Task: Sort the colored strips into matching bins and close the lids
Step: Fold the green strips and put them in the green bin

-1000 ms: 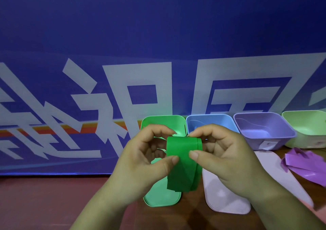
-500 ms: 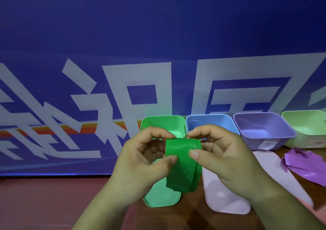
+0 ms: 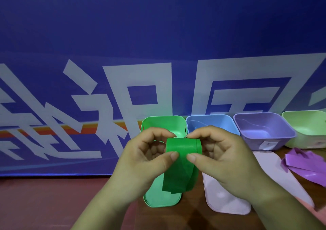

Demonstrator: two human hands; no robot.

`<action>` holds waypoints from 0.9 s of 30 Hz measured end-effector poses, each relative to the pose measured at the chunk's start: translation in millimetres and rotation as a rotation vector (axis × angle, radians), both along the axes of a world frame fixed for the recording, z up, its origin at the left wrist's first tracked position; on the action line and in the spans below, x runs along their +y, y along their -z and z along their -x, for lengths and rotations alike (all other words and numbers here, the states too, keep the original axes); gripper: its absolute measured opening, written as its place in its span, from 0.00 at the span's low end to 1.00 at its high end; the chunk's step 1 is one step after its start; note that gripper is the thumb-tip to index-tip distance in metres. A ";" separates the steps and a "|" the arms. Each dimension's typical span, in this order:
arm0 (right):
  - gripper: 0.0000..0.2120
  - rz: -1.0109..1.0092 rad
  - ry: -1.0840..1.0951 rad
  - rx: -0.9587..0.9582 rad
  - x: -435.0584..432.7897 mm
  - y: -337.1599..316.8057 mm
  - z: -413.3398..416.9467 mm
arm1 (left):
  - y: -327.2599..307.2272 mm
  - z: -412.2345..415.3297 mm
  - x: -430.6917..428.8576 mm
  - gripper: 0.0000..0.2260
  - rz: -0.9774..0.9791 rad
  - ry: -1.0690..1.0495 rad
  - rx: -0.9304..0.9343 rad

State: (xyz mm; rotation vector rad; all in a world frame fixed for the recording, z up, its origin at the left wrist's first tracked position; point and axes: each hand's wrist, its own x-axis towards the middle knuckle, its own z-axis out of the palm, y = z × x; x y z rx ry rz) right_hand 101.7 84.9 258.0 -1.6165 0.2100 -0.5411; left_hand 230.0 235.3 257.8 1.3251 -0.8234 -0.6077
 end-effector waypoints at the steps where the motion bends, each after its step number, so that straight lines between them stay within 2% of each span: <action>1: 0.15 -0.010 -0.002 0.002 0.1 0.1 0.1 | 0.2 -0.2 0.3 0.14 -0.004 -0.001 -0.013; 11: 0.12 -0.117 -0.013 -0.011 -2.4 -1.3 1.3 | 5.6 1.2 1.8 0.16 0.033 -0.027 -0.103; 16: 0.11 -0.108 0.003 0.013 -2.3 -2.1 1.5 | 4.4 2.4 0.2 0.15 0.055 -0.034 -0.111; 27: 0.15 -0.100 0.023 0.046 1.8 0.7 1.1 | 4.9 6.1 -1.9 0.13 0.070 -0.073 -0.097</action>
